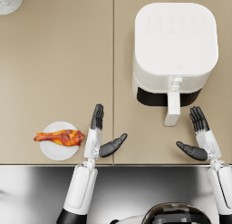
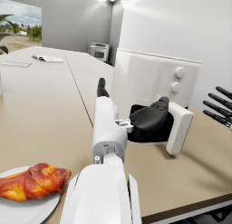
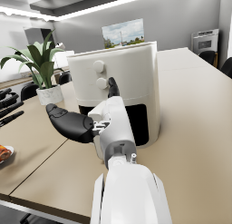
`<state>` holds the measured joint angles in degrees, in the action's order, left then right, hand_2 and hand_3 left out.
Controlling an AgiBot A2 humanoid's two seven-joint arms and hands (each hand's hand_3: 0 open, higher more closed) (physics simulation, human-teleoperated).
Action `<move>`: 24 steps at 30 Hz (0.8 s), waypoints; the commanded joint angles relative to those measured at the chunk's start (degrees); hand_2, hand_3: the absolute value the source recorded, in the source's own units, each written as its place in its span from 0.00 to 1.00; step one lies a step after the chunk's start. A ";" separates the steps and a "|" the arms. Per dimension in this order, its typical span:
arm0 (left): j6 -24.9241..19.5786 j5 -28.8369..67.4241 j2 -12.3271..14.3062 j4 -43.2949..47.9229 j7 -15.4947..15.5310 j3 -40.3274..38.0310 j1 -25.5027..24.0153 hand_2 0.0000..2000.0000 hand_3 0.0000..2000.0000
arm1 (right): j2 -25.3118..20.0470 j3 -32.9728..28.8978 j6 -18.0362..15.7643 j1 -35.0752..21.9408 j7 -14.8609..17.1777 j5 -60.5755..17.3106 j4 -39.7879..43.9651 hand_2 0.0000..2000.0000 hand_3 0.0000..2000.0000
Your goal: Pick up the drumstick and place it into the air fryer
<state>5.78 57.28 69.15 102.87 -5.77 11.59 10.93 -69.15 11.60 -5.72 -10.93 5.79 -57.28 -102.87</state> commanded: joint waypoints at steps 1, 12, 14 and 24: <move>0.00 0.00 0.00 0.00 0.00 0.00 0.00 0.00 0.00 | 0.00 0.00 0.00 0.00 0.00 0.00 0.00 0.00 0.00; 0.00 0.00 0.00 0.00 0.00 0.00 0.00 0.00 0.00 | 0.00 0.00 0.00 0.00 0.00 0.00 0.00 0.00 0.00; 0.00 0.00 0.00 0.00 0.00 0.00 0.00 0.00 0.00 | 0.00 0.00 0.00 0.00 0.00 0.00 0.00 0.00 0.00; -3.65 0.00 0.07 1.64 3.64 -0.63 -0.94 0.00 0.00 | -1.24 0.74 3.61 -1.18 -3.65 0.00 -0.68 0.00 0.00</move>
<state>1.53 57.28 69.53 103.00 -1.52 11.95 10.21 -70.00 12.69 -1.51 -11.06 1.53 -57.28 -102.64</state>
